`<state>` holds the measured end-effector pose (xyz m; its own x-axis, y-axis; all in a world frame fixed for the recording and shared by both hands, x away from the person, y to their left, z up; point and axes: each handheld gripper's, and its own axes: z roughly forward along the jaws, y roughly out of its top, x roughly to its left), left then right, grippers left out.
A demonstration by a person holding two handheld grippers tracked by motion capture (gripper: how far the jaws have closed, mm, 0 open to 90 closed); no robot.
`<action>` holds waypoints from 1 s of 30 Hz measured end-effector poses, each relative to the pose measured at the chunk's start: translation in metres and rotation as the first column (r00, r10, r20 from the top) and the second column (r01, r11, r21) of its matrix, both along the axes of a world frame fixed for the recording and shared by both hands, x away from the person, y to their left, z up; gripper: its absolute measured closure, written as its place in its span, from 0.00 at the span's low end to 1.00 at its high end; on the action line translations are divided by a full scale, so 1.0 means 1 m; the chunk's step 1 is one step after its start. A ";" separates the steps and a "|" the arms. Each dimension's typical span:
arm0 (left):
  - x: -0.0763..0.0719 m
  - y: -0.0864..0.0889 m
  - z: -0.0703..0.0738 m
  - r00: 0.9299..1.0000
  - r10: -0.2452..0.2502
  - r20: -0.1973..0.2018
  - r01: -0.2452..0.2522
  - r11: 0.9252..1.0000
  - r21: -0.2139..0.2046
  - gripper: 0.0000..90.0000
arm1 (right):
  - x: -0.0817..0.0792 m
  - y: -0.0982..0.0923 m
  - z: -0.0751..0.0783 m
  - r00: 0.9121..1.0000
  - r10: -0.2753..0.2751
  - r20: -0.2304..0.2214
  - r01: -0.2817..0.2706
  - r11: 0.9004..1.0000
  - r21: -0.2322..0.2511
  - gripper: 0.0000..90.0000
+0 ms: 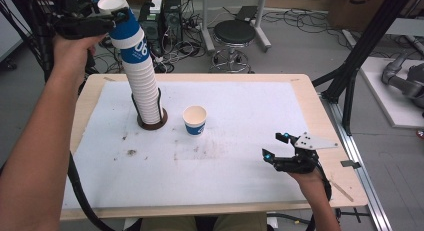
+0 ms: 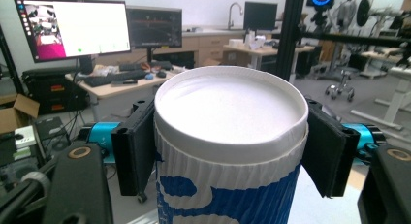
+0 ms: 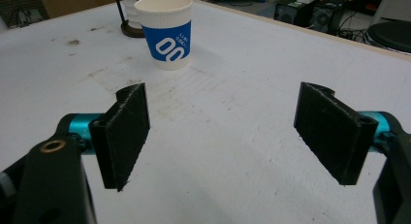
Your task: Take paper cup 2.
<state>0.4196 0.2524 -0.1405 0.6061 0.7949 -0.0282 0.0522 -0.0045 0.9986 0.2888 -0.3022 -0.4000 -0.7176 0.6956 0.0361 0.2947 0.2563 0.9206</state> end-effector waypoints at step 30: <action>-0.076 0.056 -0.007 0.995 -0.045 0.093 0.049 0.998 -0.043 0.34 | 0.000 0.006 0.001 1.000 0.008 0.003 -0.008 1.000 -0.003 0.23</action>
<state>0.3433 0.3080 -0.1472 0.6447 0.7644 -0.0062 -0.0385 0.0406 0.9984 0.2885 -0.2959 -0.3986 -0.7230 0.6901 0.0321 0.2903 0.2613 0.9205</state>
